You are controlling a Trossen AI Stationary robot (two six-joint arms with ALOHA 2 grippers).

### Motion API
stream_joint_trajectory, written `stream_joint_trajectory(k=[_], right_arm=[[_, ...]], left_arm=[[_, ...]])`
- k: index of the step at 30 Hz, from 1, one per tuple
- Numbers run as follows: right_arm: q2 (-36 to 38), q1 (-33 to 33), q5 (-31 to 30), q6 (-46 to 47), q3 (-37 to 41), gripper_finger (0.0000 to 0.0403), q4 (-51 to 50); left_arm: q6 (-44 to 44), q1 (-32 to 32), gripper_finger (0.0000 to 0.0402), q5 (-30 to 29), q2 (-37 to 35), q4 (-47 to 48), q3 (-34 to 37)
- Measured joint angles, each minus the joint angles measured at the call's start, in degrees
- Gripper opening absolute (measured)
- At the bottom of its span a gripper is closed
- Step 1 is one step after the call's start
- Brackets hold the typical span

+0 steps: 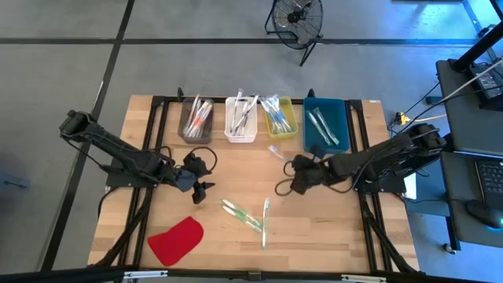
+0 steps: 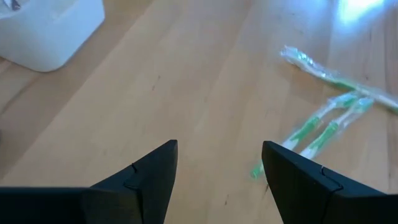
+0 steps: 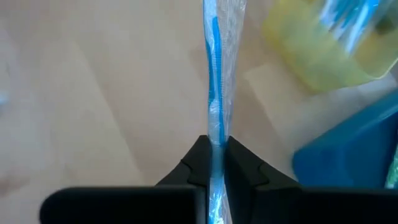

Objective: Pick & Place Toothbrushes
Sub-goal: Put the blue toothbrush into the yellow bin

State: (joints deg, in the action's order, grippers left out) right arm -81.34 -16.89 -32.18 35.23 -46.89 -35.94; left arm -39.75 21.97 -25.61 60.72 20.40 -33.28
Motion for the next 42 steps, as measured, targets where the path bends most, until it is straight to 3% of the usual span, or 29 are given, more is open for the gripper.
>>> stream_joint_trajectory(k=[10,15,25,42], right_arm=[[5.22,11.75,0.10,-8.39,4.34,0.0026,16.68],[4.96,18.62,4.37,-13.35,4.37,0.0026,24.95],[4.89,30.34,12.00,-15.02,4.37,0.0027,35.18],[4.47,43.65,14.41,-11.81,4.37,0.0027,44.56]], left_arm=[[4.01,2.11,0.0230,2.02,6.46,-9.26,0.00],[4.58,2.11,0.0230,3.31,8.83,-12.58,0.00],[4.59,3.89,0.0230,4.34,13.51,-16.52,0.00],[4.58,5.34,0.0230,4.33,15.42,-22.41,0.00]])
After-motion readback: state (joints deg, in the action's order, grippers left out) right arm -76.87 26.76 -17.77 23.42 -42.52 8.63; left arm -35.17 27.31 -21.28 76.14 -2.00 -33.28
